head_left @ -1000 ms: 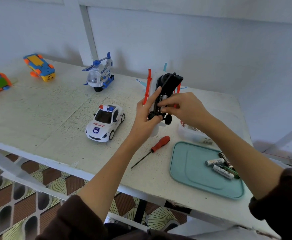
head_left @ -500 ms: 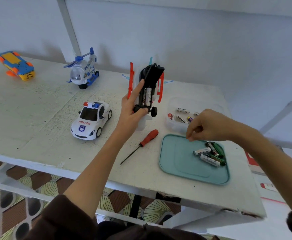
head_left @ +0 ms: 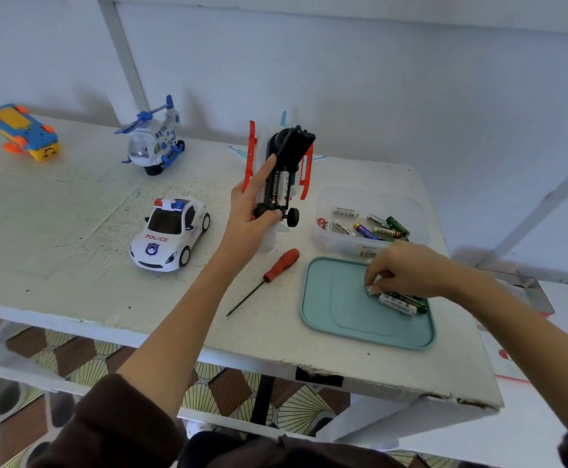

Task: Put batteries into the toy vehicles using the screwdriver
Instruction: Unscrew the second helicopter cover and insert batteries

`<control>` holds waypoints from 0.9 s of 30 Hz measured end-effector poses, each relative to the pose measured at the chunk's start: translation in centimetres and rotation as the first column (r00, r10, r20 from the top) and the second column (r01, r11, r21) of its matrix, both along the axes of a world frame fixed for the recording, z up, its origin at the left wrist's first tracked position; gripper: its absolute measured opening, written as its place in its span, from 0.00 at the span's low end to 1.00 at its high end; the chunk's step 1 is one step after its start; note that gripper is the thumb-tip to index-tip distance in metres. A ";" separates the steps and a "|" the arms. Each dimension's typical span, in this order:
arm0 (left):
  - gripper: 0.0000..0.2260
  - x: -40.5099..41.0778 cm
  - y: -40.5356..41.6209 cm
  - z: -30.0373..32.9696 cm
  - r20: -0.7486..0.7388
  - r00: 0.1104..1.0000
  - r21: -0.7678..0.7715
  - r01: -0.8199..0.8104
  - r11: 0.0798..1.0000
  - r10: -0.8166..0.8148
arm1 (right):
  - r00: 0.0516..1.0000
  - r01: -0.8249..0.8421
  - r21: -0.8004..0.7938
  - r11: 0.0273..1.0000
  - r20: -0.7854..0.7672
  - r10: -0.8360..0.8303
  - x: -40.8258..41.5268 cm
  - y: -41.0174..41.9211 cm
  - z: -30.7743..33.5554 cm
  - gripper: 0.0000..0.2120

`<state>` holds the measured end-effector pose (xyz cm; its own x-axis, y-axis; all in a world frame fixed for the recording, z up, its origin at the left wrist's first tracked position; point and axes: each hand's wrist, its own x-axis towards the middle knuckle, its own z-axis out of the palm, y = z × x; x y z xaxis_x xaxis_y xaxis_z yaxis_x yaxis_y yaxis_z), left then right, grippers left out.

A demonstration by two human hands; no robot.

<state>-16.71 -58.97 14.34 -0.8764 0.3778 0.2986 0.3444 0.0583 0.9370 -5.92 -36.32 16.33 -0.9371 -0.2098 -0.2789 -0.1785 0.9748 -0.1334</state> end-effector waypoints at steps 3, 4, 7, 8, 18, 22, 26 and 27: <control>0.31 0.0 -0.1 0.0 -0.003 1.000 0.004 -0.004 1.000 0.004 | 0.999 -0.012 -0.265 0.964 -0.041 0.001 0.1 -0.1 -0.2 0.04; 0.31 0.0 -0.1 0.0 -0.008 1.000 0.004 -0.007 1.000 0.007 | 0.999 -0.006 -0.378 0.926 -0.048 -0.014 0.1 -0.3 0.0 0.05; 0.31 -0.1 -0.1 0.0 -0.010 1.000 0.003 -0.011 1.000 0.011 | 0.997 0.035 -0.641 0.767 -0.034 -0.074 0.1 -1.0 0.9 0.08; 0.31 -0.2 -0.1 0.0 -0.001 1.000 0.005 -0.012 1.000 0.012 | 0.995 0.041 -0.698 0.715 -0.033 -0.090 -0.1 -1.3 1.3 0.07; 0.31 -0.1 -0.2 0.2 -0.012 1.000 0.037 -0.019 0.999 0.020 | 0.982 0.080 -0.973 0.217 0.039 -0.186 -3.0 -2.7 1.6 0.16; 0.32 -0.2 -0.2 0.4 -0.074 0.997 0.073 0.014 0.997 -0.008 | 0.978 0.174 -0.985 0.011 0.171 -0.120 -4.2 -3.3 2.2 0.13; 0.32 0.0 -0.3 0.6 -0.077 0.997 0.094 0.001 0.996 0.007 | 0.937 0.101 -0.988 0.119 0.054 -0.345 -5.2 -4.9 2.6 0.03; 0.32 0.0 -0.3 0.6 -0.079 0.997 0.095 0.000 0.995 0.008 | 0.915 0.080 -0.983 0.164 0.007 -0.404 -5.5 -5.1 2.7 0.03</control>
